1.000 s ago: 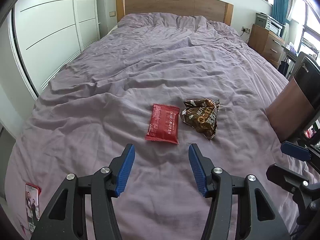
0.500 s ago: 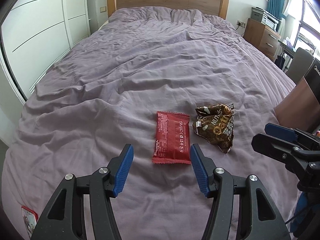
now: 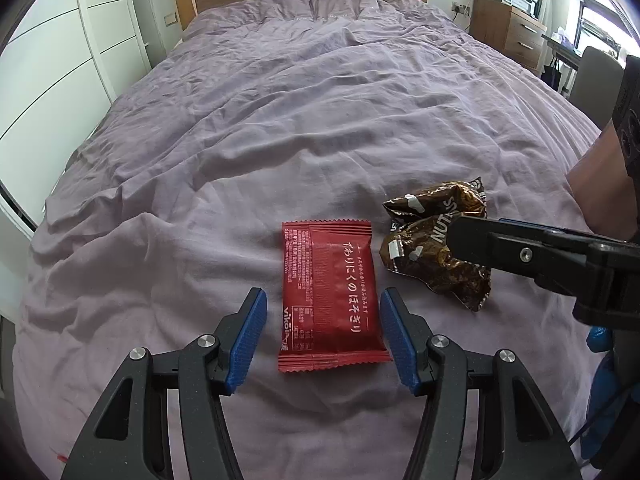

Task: Organize snacks
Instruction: 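Grasp the red rectangular pack with left tool while right tool grasps the brown foil bag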

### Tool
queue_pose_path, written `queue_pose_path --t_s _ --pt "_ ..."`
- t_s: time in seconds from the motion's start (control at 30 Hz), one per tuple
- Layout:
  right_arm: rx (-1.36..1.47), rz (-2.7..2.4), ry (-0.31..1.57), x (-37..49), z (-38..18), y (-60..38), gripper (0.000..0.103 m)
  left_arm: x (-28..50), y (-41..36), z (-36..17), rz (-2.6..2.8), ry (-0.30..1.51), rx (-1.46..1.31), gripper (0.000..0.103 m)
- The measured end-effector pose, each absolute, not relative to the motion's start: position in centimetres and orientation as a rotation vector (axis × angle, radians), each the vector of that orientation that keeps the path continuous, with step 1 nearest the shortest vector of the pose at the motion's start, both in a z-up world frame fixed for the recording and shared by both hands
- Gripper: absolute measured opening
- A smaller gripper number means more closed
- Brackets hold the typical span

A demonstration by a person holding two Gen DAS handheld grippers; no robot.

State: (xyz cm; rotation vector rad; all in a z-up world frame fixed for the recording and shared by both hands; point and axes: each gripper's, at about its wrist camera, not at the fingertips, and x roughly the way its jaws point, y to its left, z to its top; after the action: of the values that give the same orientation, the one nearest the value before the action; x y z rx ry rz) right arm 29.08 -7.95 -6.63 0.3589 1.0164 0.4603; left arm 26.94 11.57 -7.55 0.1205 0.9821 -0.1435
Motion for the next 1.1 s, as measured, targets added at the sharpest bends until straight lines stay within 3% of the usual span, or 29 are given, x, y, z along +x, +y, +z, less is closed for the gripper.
queue_pose_path --t_s 0.6,0.77,1.1 --pt "0.382 0.453 1.04 31.1 -9.2 -6.2 0.103 29.2 12.6 -9.8 -0.154 1.021 0.032 0.053" --pt "0.338 0.446 1.026 31.0 -8.9 -5.9 0.103 29.6 12.9 -9.9 -0.158 1.026 0.011 0.045" --pt "0.321 0.476 1.019 30.8 -8.1 -6.1 0.103 29.5 12.3 -10.0 -0.134 1.018 0.052 0.041"
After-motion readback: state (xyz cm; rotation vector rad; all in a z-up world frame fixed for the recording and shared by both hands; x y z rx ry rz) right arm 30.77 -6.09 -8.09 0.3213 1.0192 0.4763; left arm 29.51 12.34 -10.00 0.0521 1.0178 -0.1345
